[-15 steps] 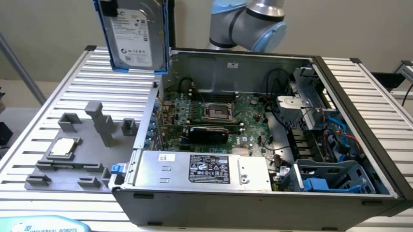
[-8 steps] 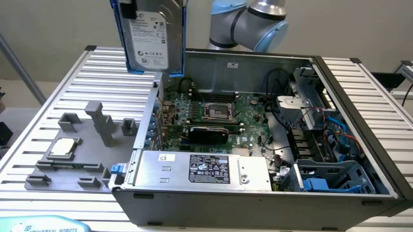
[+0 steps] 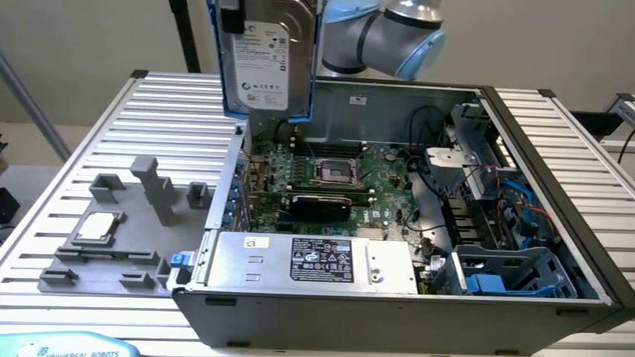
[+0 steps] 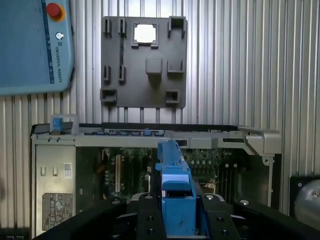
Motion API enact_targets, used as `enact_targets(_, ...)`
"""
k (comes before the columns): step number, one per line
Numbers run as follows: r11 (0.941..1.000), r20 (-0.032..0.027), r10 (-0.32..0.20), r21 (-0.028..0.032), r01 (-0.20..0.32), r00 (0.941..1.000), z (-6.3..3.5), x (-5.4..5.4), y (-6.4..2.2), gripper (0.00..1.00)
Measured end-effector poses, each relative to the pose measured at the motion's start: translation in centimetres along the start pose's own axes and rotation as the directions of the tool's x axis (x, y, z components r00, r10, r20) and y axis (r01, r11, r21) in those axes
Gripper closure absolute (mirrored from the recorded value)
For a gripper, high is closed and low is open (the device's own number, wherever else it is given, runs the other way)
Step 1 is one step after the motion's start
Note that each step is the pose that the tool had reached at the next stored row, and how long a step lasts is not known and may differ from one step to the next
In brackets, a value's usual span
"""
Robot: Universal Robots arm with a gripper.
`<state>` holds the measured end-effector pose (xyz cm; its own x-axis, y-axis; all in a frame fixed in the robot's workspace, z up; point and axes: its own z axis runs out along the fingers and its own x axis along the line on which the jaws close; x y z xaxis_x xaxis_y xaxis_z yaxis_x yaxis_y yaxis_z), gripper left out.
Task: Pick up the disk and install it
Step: 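Pick up the disk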
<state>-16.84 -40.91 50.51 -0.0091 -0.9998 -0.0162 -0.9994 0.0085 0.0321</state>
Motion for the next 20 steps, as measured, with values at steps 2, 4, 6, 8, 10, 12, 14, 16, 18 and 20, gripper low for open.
enact_targets(2,1.0,-0.0001,0.0,-0.0001,0.0,1.0,-0.04,0.2,-0.9,0.67)
enact_targets(4,1.0,0.0,0.0,0.0,0.0,1.0,-0.07,0.4,-1.79,0.67)
enact_targets(6,1.0,-0.0001,0.0,-0.0001,0.0,1.0,-0.1,0.6,-2.73,0.67)
enact_targets(8,1.0,0.0,0.0,-0.0001,0.0,1.0,-0.13,0.8,-3.63,0.67)
enact_targets(10,1.0,0.0,0.0,0.0,0.0,1.0,-0.16,1.1,-4.53,0.67)
enact_targets(12,1.0,0.0,0.0,0.0,0.0,1.0,-0.18,1.3,-5.43,0.67)
enact_targets(14,1.0,0.0001,0.0,0.0,0.0,1.0,-0.2,1.6,-6.36,0.67)
enact_targets(16,1.0,0.0001,0.0,0.0002,0.0,1.0,-0.21,1.9,-7.28,0.67)
enact_targets(18,1.0,0.0003,0.0,0.0007,0.0,1.0,-0.21,2.2,-8.17,0.67)
enact_targets(20,1.0,0.0003,0.0,0.0012,0.0,1.0,-0.21,2.5,-9.04,0.67)
